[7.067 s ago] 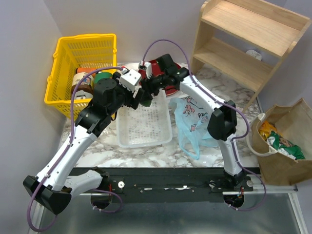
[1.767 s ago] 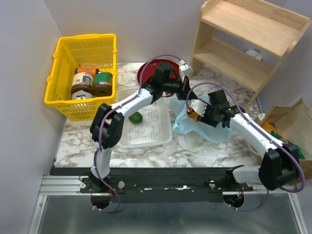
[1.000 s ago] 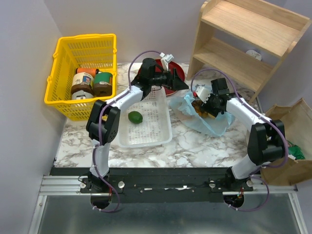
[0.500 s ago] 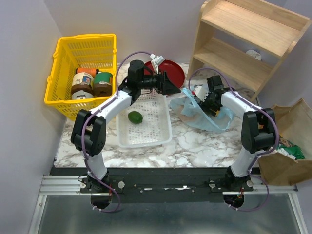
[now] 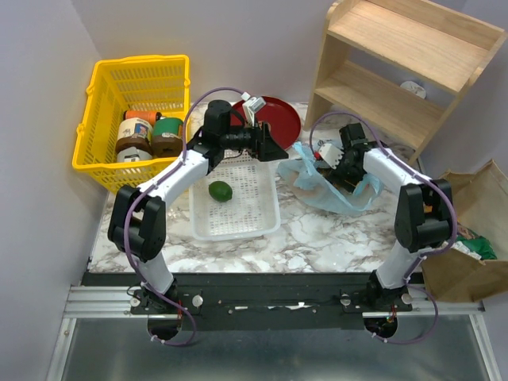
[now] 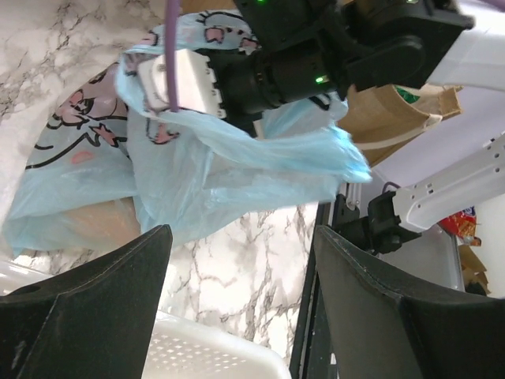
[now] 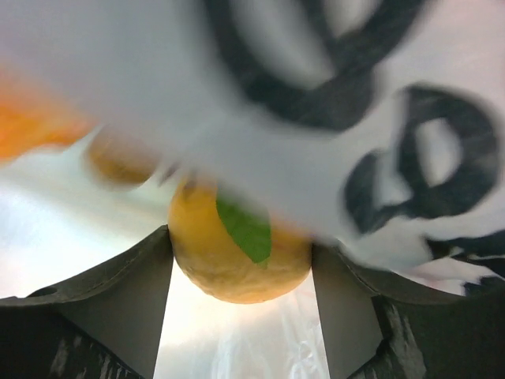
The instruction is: Untie the knot of the grocery bags and take out the mixed food
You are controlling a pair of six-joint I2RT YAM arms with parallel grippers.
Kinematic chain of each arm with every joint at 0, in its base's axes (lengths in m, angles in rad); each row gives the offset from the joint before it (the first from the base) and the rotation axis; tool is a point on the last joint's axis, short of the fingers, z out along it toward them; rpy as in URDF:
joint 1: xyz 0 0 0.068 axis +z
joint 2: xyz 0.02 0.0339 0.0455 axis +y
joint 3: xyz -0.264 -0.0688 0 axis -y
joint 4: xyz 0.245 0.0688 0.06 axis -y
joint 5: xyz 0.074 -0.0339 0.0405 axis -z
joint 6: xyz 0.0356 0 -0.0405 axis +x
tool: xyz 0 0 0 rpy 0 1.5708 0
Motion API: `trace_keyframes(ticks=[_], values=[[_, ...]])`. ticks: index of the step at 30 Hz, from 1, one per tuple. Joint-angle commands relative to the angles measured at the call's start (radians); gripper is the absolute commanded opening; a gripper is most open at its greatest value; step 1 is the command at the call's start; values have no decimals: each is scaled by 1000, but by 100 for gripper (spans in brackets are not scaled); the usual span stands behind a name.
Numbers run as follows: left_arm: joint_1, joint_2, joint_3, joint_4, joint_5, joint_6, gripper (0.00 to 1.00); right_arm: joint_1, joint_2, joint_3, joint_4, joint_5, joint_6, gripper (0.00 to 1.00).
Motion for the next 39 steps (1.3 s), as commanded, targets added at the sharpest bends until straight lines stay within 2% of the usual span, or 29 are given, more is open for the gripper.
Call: trace_keyframes(ticks=[1, 6, 10, 14, 17, 19, 21, 22, 25, 27, 28, 31, 32, 33, 35, 38, 39], values=[[3, -38, -2, -47, -4, 57, 82, -7, -170, 74, -287, -196, 72, 20], [3, -30, 24, -51, -12, 63, 82, -7, -359, 116, -451, -373, 75, 18], [3, -35, 59, -100, -22, 105, 82, -7, -501, 67, -464, -497, 78, 18], [2, -78, 108, -230, -64, 243, 82, -7, -587, 79, -502, -629, 78, 19], [-6, -130, 158, -370, -111, 402, 82, -5, -610, 182, -591, -760, 73, 22], [-18, -151, 208, -511, -159, 566, 83, 19, -541, 275, -750, -752, 63, 22], [-29, -171, 242, -603, -199, 640, 83, 19, -510, 280, -871, -743, 20, 19], [-31, -186, 244, -611, -206, 657, 83, 19, -547, 257, -873, -749, 1, 17], [-29, -216, 219, -590, -290, 633, 83, 19, -646, 205, -779, -847, 12, 18], [-29, -249, 199, -571, -355, 617, 83, 19, -674, 248, -676, -882, 109, 19], [-31, -262, 193, -567, -445, 610, 83, 19, -670, 265, -642, -905, 147, 19], [-29, -308, 188, -565, -617, 588, 84, 22, -608, 338, -498, -965, 294, 19], [-26, -329, 193, -565, -732, 556, 87, 31, -587, 354, -463, -979, 331, 19], [-21, -341, 197, -545, -778, 533, 94, 71, -537, 383, -392, -985, 401, 19], [-11, -369, 207, -531, -890, 528, 98, 180, -483, 397, -318, -947, 469, 18], [-8, -395, 234, -511, -927, 530, 98, 280, -308, 467, -238, -924, 584, 17], [-8, -401, 247, -502, -987, 527, 98, 285, -257, 487, -191, -935, 709, 17]])
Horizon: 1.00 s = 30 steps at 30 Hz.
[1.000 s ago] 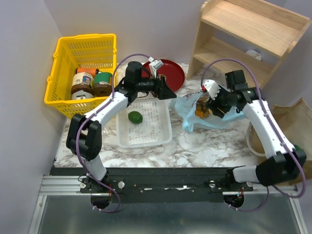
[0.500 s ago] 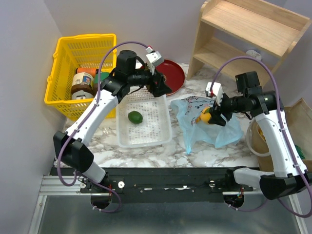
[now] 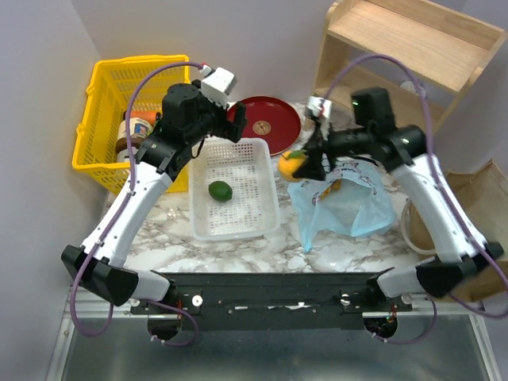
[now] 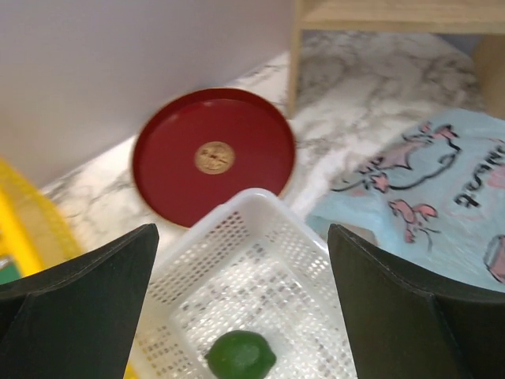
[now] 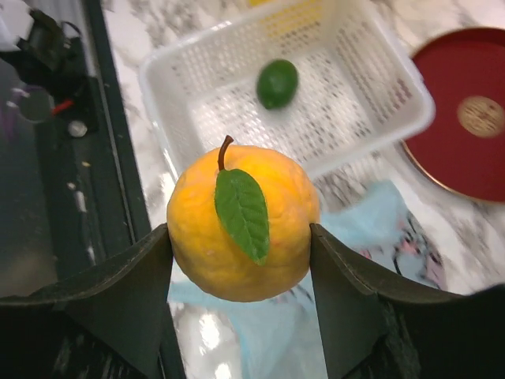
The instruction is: Untie the knot of the grocery bags and take out the mixed food
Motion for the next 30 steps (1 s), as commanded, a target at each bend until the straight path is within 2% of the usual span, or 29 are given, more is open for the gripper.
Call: trace_keyframes(ticks=[1, 3, 4, 8, 10, 11, 13, 14, 16, 17, 20, 24, 28, 29, 30], values=[[12, -69, 55, 42, -264, -21, 98, 79, 291, 84, 222, -48, 373, 16], [18, -86, 87, 33, -303, -64, 98, 84, 383, 114, 293, -61, 504, 16], [18, -95, 92, 33, -306, -62, 98, 92, 481, 143, 299, -61, 513, 16], [17, -144, 63, 37, -262, 8, 98, 135, 691, 331, 292, -10, 509, 17], [14, -155, 29, 28, -251, 33, 98, 158, 747, 426, 298, 39, 509, 20], [14, -164, 15, 28, -243, 41, 98, 165, 791, 448, 304, 65, 510, 32], [14, -166, -11, 20, -222, 44, 99, 181, 828, 489, 322, 129, 513, 47], [14, -164, -15, 17, -194, 41, 98, 184, 842, 503, 322, 148, 507, 68], [14, -160, -20, 16, -139, 21, 98, 191, 872, 542, 322, 229, 498, 84], [14, -152, -15, 16, -119, 12, 98, 190, 873, 549, 321, 255, 489, 92], [12, -132, 15, 16, -27, -10, 99, 182, 835, 560, 316, 330, 425, 99], [12, -118, 43, 28, 91, -13, 98, 136, 714, 514, 290, 361, 354, 99], [6, -105, 38, 26, 227, -7, 98, 86, 496, 315, 275, 447, 235, 99], [6, -97, 32, 28, 251, -7, 98, 72, 396, 269, 276, 462, 227, 99], [5, -91, 20, 29, 293, -2, 98, 38, 344, 167, 276, 467, 225, 99]])
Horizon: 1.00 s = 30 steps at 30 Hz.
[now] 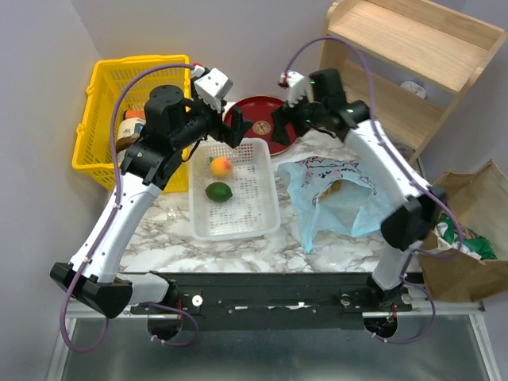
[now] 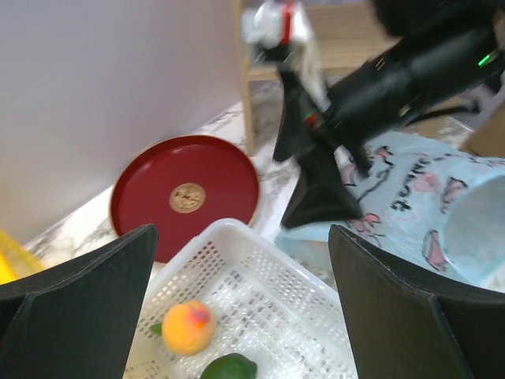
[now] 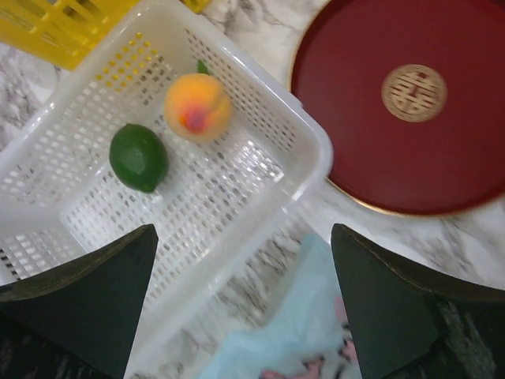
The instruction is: Untie the knot of the grocery bags and take out the mixed food
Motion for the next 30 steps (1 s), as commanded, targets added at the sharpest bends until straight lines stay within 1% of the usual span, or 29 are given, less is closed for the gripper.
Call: trace_keyframes(ticks=[1, 2, 3, 4, 5, 6, 7, 8, 9, 10, 11, 12, 13, 14, 15, 16, 17, 19, 20, 21, 22, 25, 27, 28, 29, 30], values=[[-13, 21, 1, 14, 240, 3, 98, -83, -308, -223, -8, 95, -109, 98], [-18, 37, -5, 14, 313, 9, 98, -97, -368, -271, -9, 90, -115, 98], [-25, 46, -13, 14, 340, 12, 98, -111, -463, -344, -9, 92, -124, 97], [-32, 55, -16, 13, 363, 15, 98, -111, -518, -386, -11, 92, -167, 97], [-53, 80, -16, 8, 404, 26, 98, -111, -566, -418, -19, 61, -193, 94], [-67, 93, -9, 1, 413, 58, 98, -111, -650, -444, -28, 43, -215, 92], [-79, 110, -4, -27, 423, 87, 98, -111, -687, -501, -52, 26, -250, 91], [-116, 144, 1, -41, 424, 110, 98, -112, -722, -527, -66, -5, -264, 86], [-133, 166, 10, -84, 441, 136, 98, -111, -759, -561, -83, -8, -279, 83], [-153, 184, 37, -107, 447, 194, 98, -111, -823, -633, -112, -11, -313, 80], [-173, 225, 51, -125, 453, 219, 98, -112, -870, -683, -121, -4, -327, 70], [-215, 244, 77, -162, 470, 249, 98, -111, -908, -730, -128, 10, -338, 65], [-236, 264, 90, -177, 473, 300, 99, -111, -986, -773, -141, 21, -348, 59], [-255, 305, 102, -194, 467, 329, 98, -111, -1023, -860, -147, 42, -345, 50], [-298, 325, 125, -210, 458, 346, 98, -112, -1057, -894, -155, 47, -344, 47], [-311, 345, 136, -210, 450, 354, 99, -111, -1092, -928, -173, 44, -336, 44], [-323, 388, 143, -205, 452, 349, 98, -112, -1141, -954, -183, 40, -330, 34], [-352, 432, 175, -173, 426, 317, 98, -117, -1177, -1003, -218, 36, -298, 28], [-357, 474, 183, -156, 417, 275, 99, -124, -1201, -1014, -230, 26, -293, 26], [-361, 495, 189, -107, 397, 250, 99, -141, -1209, -1031, -236, 17, -299, 23], [-372, 512, 197, -83, 375, 230, 99, -144, -1214, -1026, -247, 26, -315, 22], [-383, 589, 238, -35, 345, 204, 98, -144, -1231, -1050, -240, 111, -360, 19], [-392, 659, 277, -39, 311, 204, 98, -143, -1246, -1064, -249, 161, -400, 19], [-395, 689, 332, -65, 286, 211, 98, -144, -1254, -1090, -249, 168, -451, 19], [-401, 750, 366, -87, 259, 216, 98, -143, -1263, -1103, -246, 177, -477, 19], [-403, 779, 396, -102, 216, 217, 94, -143, -1272, -1123, -237, 182, -497, 19]])
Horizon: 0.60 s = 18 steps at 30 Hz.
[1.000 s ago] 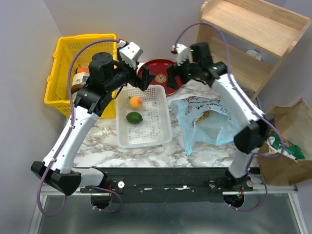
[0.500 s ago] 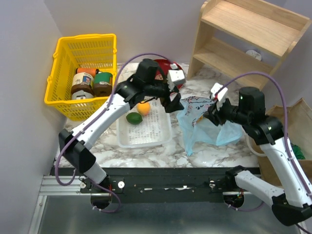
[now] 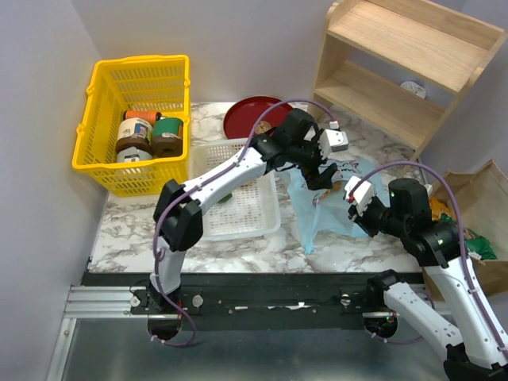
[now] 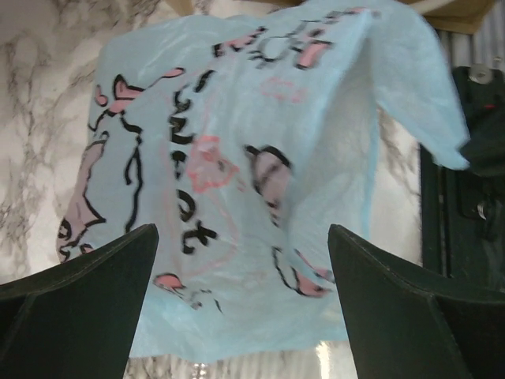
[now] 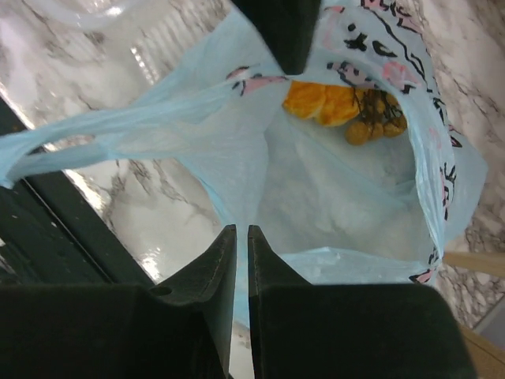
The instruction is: Untie the knot of the grocery bags and take out the mixed food
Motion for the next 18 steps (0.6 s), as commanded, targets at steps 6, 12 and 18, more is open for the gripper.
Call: trace_keyframes(ticks=[6, 12, 18], values=[[23, 227, 265, -50, -61, -31, 9, -2, -11, -200, 106, 74, -247, 20], [59, 171, 263, -23, 126, -165, 0, -2, 177, -223, 347, 91, -288, 20], [121, 108, 188, -5, 215, -275, 0, -1, 304, -255, 515, 141, -405, 22]])
